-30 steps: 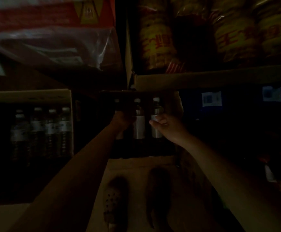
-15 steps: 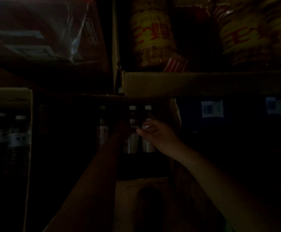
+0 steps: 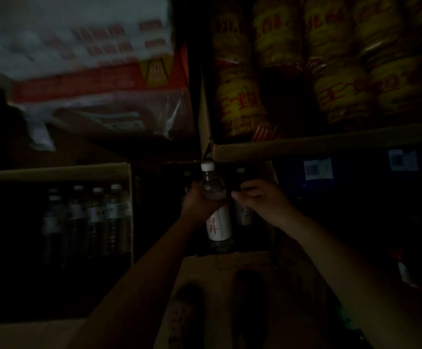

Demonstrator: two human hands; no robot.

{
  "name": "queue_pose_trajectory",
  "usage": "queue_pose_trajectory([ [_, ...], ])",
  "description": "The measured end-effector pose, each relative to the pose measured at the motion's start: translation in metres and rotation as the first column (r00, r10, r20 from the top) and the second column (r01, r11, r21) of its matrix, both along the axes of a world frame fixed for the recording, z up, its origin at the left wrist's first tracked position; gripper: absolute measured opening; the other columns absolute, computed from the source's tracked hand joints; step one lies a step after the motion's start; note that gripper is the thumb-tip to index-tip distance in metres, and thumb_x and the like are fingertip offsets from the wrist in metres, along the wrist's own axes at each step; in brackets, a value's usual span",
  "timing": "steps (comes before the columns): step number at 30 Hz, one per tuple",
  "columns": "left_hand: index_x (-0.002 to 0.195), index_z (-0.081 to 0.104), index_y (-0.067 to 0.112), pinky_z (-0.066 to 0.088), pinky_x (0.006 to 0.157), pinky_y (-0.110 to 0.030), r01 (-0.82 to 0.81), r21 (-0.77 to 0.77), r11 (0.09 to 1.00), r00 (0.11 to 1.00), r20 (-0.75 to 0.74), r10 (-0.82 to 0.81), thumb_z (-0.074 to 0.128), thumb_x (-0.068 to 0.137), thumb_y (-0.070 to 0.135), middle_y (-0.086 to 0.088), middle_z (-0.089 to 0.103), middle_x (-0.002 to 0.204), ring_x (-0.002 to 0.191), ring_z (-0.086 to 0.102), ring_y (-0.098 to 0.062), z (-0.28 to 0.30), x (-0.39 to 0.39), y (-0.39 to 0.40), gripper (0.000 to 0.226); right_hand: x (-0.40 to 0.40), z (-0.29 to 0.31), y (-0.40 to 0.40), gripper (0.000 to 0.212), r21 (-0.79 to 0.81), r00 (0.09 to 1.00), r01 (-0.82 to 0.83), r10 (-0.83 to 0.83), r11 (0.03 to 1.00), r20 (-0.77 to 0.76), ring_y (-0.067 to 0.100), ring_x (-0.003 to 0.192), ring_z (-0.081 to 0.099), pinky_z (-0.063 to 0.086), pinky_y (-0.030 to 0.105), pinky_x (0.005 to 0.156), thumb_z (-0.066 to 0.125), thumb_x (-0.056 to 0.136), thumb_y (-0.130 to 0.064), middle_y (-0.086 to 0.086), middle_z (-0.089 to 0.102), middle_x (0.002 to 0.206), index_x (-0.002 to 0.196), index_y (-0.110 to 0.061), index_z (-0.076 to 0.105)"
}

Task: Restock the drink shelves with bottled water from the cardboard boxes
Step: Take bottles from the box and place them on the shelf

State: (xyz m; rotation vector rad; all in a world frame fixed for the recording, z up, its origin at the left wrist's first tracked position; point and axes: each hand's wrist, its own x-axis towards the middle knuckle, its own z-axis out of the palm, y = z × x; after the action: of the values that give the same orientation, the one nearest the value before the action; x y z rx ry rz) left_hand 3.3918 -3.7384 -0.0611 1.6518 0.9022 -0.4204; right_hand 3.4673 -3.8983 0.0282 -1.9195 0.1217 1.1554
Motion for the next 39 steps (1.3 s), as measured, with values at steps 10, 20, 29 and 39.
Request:
queue_pose_trajectory([
  [10, 0.1, 0.059, 0.029, 0.052, 0.077, -0.028, 0.095, 0.23, 0.969, 0.984, 0.127, -0.127, 0.078, 0.058, 0.058, 0.012, 0.064, 0.098, 0.091, 0.064, -0.011, 0.234, 0.027, 0.009, 0.055, -0.02, 0.166, 0.015, 0.084, 0.119, 0.989, -0.146, 0.14, 0.982, 0.054, 0.014, 0.118, 0.053, 0.051, 0.035, 0.092, 0.089, 0.061, -0.026, -0.004, 0.053, 0.128, 0.131, -0.024, 0.043],
  [20, 0.08, 0.069, 0.038, 0.056, 0.075, -0.031, 0.258, 0.187, 0.948, 0.853, 0.417, -0.315, 0.074, 0.052, 0.069, 0.008, 0.073, 0.086, 0.083, 0.07, -0.007, 0.493, 0.077, 0.002, 0.042, -0.004, 0.381, -0.007, 0.081, 0.338, 0.903, 0.067, -0.201, 0.939, 0.38, 0.01, 0.102, 0.066, 0.058, 0.037, 0.082, 0.091, 0.057, -0.018, -0.006, 0.066, 0.115, 0.126, -0.028, 0.049],
  [29, 0.103, 0.064, 0.024, 0.055, 0.068, -0.021, 0.604, -0.03, 0.796, 0.643, 0.608, -0.465, 0.074, 0.075, 0.027, 0.006, 0.074, 0.093, 0.086, 0.07, -0.008, 0.694, 0.073, -0.071, 0.03, -0.029, 0.554, -0.09, 0.078, 0.398, 0.73, 0.211, -0.415, 0.893, 0.544, 0.007, 0.104, 0.064, 0.055, 0.039, 0.09, 0.091, 0.056, -0.032, -0.011, 0.066, 0.115, 0.121, -0.039, 0.05],
  [39, 0.108, 0.067, 0.023, 0.058, 0.073, -0.03, 0.744, 0.071, 0.664, 0.407, 0.74, -0.535, 0.075, 0.067, 0.032, 0.002, 0.072, 0.102, 0.09, 0.07, -0.012, 0.828, 0.043, -0.257, 0.043, -0.102, 0.676, -0.261, 0.071, 0.427, 0.471, 0.402, -0.583, 0.81, 0.662, 0.01, 0.101, 0.066, 0.057, 0.037, 0.085, 0.09, 0.06, -0.029, -0.006, 0.067, 0.112, 0.119, -0.027, 0.05],
])
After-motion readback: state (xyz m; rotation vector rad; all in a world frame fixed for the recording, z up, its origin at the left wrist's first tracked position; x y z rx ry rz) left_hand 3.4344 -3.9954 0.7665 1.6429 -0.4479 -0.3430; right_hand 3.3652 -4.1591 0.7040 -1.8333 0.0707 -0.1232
